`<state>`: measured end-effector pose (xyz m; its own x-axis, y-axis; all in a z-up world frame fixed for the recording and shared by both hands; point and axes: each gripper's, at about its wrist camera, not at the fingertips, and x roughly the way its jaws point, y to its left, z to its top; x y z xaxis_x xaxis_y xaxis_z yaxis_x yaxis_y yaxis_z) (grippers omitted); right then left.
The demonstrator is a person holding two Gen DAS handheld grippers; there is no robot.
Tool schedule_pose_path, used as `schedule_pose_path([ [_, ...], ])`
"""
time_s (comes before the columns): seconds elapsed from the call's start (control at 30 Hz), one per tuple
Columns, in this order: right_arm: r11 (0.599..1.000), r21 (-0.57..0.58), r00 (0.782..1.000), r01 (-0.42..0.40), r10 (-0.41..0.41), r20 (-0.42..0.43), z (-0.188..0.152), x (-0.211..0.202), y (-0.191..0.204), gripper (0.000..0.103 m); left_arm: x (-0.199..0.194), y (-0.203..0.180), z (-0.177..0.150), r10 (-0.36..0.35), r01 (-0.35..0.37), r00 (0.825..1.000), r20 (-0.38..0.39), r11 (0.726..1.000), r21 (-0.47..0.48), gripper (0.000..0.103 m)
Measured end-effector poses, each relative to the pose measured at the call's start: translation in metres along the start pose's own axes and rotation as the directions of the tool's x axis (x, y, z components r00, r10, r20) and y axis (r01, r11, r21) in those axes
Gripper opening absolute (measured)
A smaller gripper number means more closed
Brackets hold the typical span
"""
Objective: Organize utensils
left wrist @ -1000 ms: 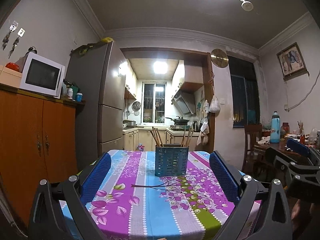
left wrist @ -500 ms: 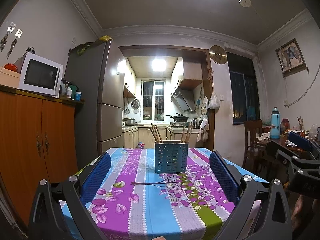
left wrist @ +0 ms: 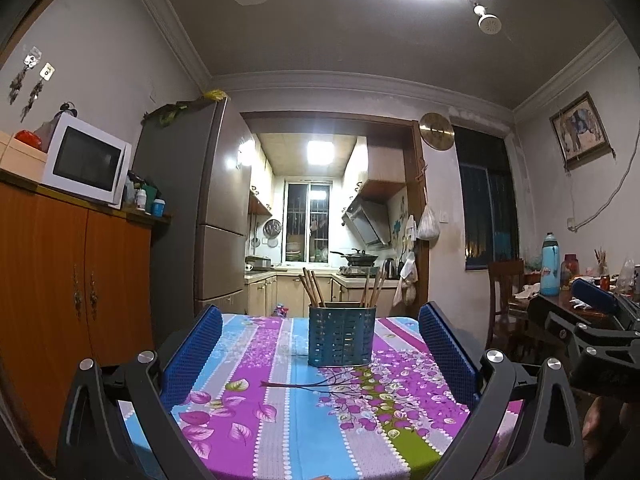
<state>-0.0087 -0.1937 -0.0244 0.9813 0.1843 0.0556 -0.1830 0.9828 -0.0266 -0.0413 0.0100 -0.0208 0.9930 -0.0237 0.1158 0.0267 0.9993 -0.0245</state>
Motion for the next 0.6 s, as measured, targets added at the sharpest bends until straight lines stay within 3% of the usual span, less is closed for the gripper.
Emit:
schedule_pose_path([
  [0.6,1.000,0.009,1.000,-0.014,0.014,-0.023,0.0014,0.0069,-0.0003,0.097,0.0073,-0.0024,-0.0028,-0.001,0.001,1.000,-0.023,1.000,0.004,0.098],
])
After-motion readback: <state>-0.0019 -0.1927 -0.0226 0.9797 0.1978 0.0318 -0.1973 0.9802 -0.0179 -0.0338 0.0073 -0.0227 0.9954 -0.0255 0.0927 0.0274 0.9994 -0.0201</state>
